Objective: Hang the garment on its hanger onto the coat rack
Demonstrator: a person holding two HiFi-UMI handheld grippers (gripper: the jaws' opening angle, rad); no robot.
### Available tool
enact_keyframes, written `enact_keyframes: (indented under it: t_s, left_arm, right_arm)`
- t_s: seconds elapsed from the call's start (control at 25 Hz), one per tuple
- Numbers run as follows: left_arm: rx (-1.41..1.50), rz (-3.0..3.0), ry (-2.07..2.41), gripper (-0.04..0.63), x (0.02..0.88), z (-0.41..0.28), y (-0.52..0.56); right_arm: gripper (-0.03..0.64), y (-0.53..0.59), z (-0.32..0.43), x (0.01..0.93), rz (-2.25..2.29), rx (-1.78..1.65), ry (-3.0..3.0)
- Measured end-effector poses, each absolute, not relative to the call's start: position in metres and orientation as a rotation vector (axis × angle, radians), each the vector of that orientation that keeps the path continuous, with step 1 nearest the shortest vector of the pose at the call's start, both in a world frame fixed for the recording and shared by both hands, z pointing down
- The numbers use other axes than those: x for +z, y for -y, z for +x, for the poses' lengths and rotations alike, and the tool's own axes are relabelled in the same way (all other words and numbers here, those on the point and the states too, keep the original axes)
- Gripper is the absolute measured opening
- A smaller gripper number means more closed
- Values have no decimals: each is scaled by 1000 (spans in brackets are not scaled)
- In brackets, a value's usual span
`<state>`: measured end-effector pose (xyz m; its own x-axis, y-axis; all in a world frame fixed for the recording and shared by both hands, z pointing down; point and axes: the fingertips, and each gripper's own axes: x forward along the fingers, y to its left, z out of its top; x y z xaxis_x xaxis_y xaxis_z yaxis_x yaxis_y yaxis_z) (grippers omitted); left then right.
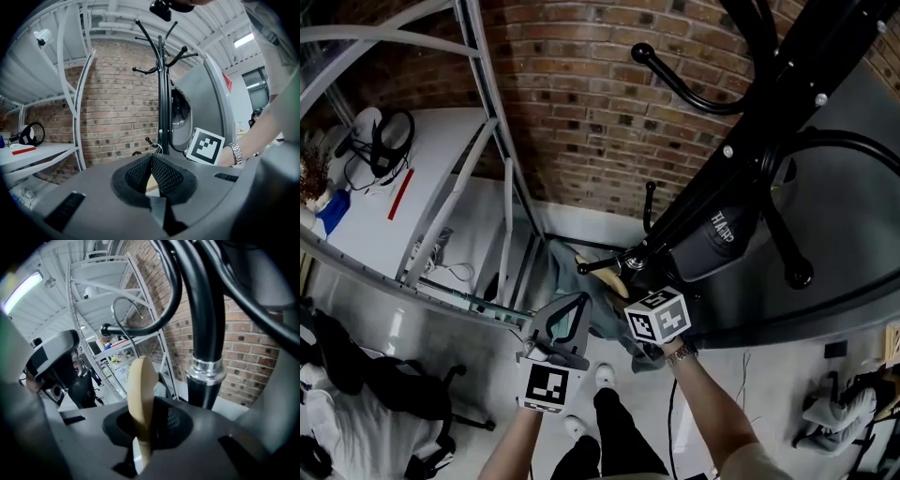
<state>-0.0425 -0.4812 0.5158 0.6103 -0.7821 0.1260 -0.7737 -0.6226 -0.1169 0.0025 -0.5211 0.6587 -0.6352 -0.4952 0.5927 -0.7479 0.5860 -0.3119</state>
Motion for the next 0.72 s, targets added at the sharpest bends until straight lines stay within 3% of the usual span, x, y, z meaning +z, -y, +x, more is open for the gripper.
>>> enact_keyframes:
  t_s: [0.72]
  left_arm:
    - [-291,-2797,-1425,2,542,-53,491]
  right_arm:
    - [41,541,8,691,1116,715,2332]
